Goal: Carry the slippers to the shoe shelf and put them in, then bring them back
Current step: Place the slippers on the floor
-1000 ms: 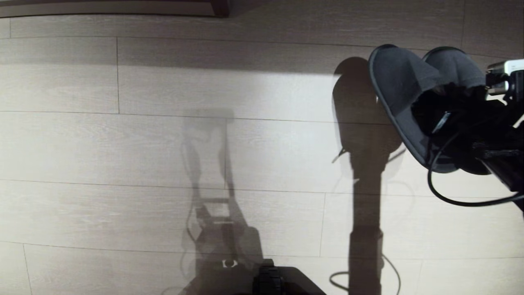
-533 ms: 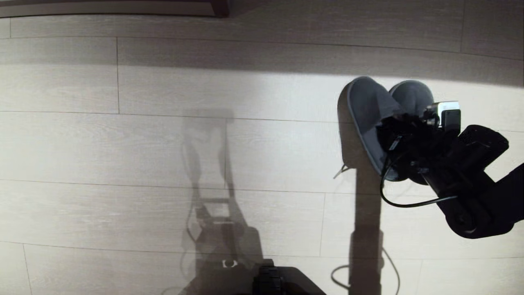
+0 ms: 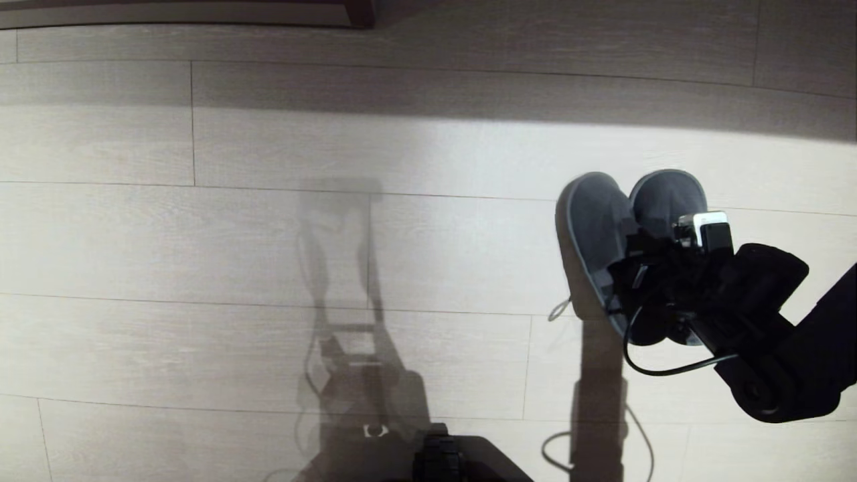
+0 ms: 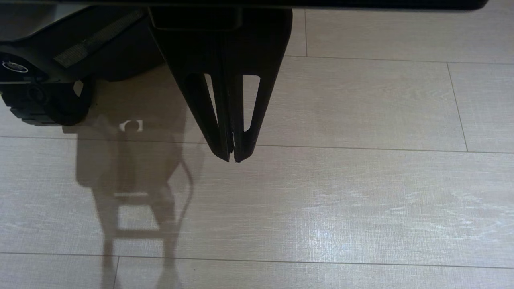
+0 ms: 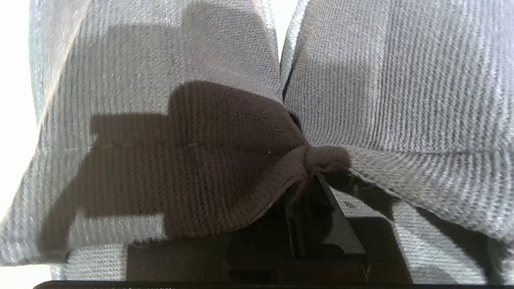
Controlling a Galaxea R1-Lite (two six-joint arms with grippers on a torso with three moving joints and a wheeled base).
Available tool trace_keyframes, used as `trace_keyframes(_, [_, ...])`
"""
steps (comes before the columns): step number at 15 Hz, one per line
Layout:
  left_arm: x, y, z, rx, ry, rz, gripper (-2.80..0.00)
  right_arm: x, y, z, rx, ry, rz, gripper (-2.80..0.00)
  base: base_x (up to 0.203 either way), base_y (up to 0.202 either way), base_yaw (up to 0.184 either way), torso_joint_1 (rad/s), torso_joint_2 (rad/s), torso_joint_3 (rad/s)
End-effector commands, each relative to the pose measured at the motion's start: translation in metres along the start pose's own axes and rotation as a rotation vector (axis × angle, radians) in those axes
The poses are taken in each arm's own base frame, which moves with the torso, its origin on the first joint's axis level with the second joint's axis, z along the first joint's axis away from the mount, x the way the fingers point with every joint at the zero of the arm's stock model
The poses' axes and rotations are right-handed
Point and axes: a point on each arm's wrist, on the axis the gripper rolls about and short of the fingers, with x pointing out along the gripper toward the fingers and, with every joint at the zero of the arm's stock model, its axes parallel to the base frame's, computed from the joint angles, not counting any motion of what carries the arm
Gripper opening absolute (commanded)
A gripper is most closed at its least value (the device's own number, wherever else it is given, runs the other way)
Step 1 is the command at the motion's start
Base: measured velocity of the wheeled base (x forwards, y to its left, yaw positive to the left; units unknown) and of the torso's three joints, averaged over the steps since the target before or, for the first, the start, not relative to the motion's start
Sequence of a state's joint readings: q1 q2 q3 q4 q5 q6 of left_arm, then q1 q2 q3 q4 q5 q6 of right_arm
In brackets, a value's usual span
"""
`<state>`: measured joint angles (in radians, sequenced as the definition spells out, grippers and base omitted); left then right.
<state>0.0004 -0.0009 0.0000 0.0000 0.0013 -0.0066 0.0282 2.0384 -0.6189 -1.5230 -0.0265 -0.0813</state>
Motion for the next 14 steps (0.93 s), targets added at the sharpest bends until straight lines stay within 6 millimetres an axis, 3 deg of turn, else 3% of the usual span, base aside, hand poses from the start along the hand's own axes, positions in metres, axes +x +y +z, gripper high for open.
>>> trace_keyframes(1, [0.000, 0.000, 0.000, 0.000, -0.001, 0.001, -2.80, -0.003, 0.000, -0.003, -0.002, 0.011, -0.002, -2.80, 0.000, 0.000, 0.000, 0.000, 0.00, 0.000])
trace_keyframes(2, [0.000, 0.000, 0.000, 0.000, 0.000, 0.001, -2.80, -0.003, 0.000, -0.004, -0.002, 0.017, -0.003, 0.00, 0.000, 0.000, 0.000, 0.000, 0.00, 0.000])
trace_keyframes(7, [0.000, 0.000, 0.000, -0.001, -0.001, 0.000, -2.80, -0.004, 0.000, -0.011, -0.003, 0.044, -0.007, 0.00, 0.000, 0.000, 0.000, 0.000, 0.00, 0.000])
trace_keyframes(10, [0.000, 0.000, 0.000, 0.000, -0.001, 0.000, -2.80, -0.017, 0.000, -0.017, -0.009, 0.093, -0.003, 0.00, 0.000, 0.000, 0.000, 0.000, 0.00, 0.000])
trace_keyframes(14, [0.000, 0.000, 0.000, -0.001, -0.001, 0.000, -2.80, -0.033, -0.001, -0.009, -0.008, 0.099, -0.001, 0.00, 0.000, 0.000, 0.000, 0.000, 0.00, 0.000])
